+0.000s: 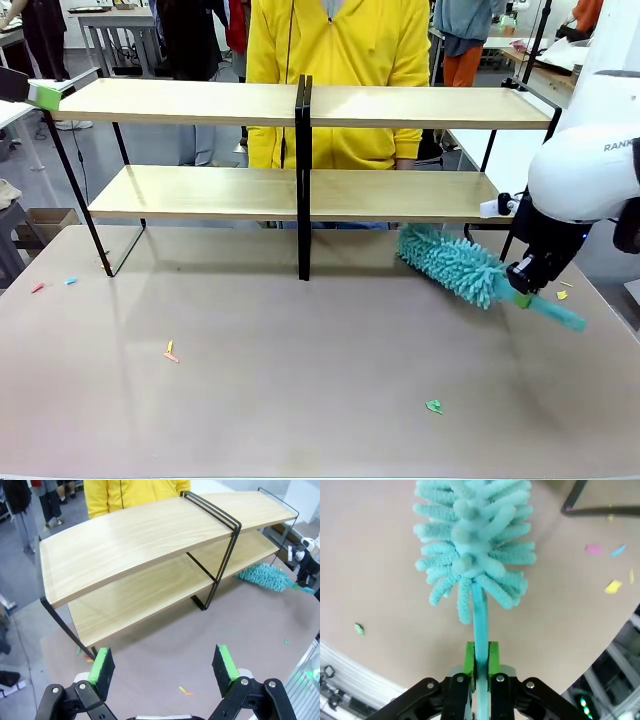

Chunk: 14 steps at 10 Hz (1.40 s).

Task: Clean the shelves.
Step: Clean another randomly selected level of the Shelf with the Duster.

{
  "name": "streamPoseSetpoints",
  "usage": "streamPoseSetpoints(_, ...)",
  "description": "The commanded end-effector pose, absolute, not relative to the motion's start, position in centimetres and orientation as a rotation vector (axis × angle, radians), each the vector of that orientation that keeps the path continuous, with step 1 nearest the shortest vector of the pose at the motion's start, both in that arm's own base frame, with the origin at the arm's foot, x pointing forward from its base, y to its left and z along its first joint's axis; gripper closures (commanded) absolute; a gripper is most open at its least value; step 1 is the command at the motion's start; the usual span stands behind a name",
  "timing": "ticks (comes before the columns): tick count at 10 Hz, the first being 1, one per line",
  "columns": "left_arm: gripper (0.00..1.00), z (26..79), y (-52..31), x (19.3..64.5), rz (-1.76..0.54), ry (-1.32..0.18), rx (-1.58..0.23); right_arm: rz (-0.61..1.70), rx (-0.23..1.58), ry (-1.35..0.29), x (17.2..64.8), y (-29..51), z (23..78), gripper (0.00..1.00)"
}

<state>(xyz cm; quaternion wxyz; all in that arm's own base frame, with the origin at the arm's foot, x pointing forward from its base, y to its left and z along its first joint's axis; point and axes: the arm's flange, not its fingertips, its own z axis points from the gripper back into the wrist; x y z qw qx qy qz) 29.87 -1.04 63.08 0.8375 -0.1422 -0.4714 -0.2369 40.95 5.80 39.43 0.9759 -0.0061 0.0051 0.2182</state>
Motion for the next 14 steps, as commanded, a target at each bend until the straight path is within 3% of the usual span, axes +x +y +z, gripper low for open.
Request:
streamPoseSetpoints(1,0.0,63.1,-1.0,29.8,-0.502,-1.0,-0.301,0.342,-0.046,0.094,38.5,6.8,40.5,0.88)
streamPoseSetpoints(3,0.0,63.1,-1.0,29.8,-0.502,-1.0,-0.301,0.35,-0.022,0.0,36.0,7.2,42.2,0.88)
streamPoseSetpoints(4,0.0,63.1,-1.0,29.8,-0.502,-1.0,-0.301,0.352,-0.028,0.073,38.9,6.9,39.9,0.88)
streamPoseSetpoints(8,0.0,63.1,-1.0,29.8,-0.502,-1.0,-0.301,0.344,-0.029,0.077,37.8,7.0,40.0,0.88)
streamPoseSetpoints(14,0.0,63.1,-1.0,29.8,-0.502,-1.0,-0.301,-0.081,-0.07,0.061,37.7,11.1,39.3,0.88)
